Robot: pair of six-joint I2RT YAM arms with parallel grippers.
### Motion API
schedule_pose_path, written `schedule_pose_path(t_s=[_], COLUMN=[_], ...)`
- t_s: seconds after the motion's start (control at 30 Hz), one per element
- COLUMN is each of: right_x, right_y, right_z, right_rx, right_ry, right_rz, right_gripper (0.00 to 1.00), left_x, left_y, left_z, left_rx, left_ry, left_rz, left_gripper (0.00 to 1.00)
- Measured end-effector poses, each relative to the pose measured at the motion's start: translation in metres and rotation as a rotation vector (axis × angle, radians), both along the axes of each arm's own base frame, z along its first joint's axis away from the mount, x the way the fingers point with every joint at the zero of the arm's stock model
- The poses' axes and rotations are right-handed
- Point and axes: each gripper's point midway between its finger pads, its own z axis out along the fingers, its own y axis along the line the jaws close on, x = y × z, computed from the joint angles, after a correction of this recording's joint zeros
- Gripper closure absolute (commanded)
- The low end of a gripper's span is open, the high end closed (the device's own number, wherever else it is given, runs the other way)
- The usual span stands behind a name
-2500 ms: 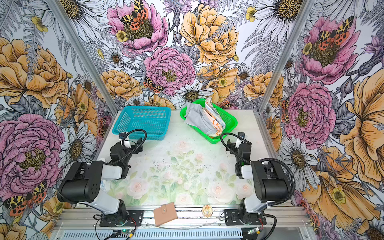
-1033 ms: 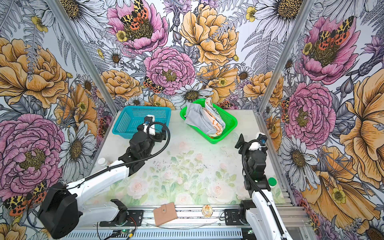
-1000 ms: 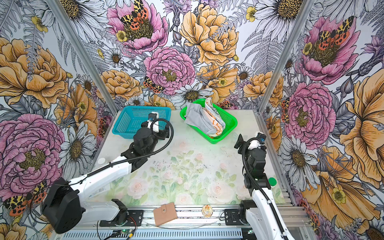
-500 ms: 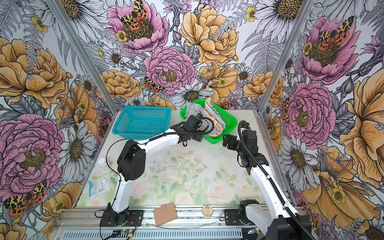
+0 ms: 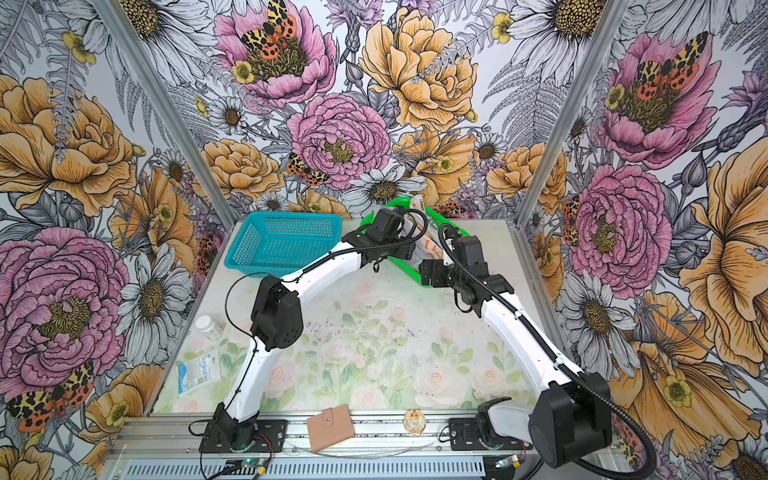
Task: Fold and stack the towels
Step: 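Reach both grippers into the green basket and grasp the grey towel with the left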
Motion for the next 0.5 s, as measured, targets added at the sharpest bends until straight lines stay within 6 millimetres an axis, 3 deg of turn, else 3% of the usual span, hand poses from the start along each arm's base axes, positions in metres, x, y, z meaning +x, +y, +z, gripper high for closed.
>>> schedule_pose_path(t_s=[0.17, 0.37, 0.5], right_x=[0.015, 0.024, 0.025], right_y=[0.003, 0.0, -0.002], right_z=[0.015, -0.002, -0.009], right_rx=[-0.033, -0.079, -0.097], right_ry=[-0.04, -0.008, 0.006], right_rz=[-0.001, -0.017, -0.022], right_gripper=[0.06, 0.05, 0.05], left_x=[0.01, 0.023, 0.029], left_y=[-0.005, -0.012, -0.013], left_z=[-0.041, -0.043, -0.046], left_rx=[0.023, -0.001, -0.016], left_ry=[0.045, 0.031, 0.031], left_rz=[0.013, 0.023, 0.036], left_gripper=[0.22, 0.3, 0.46])
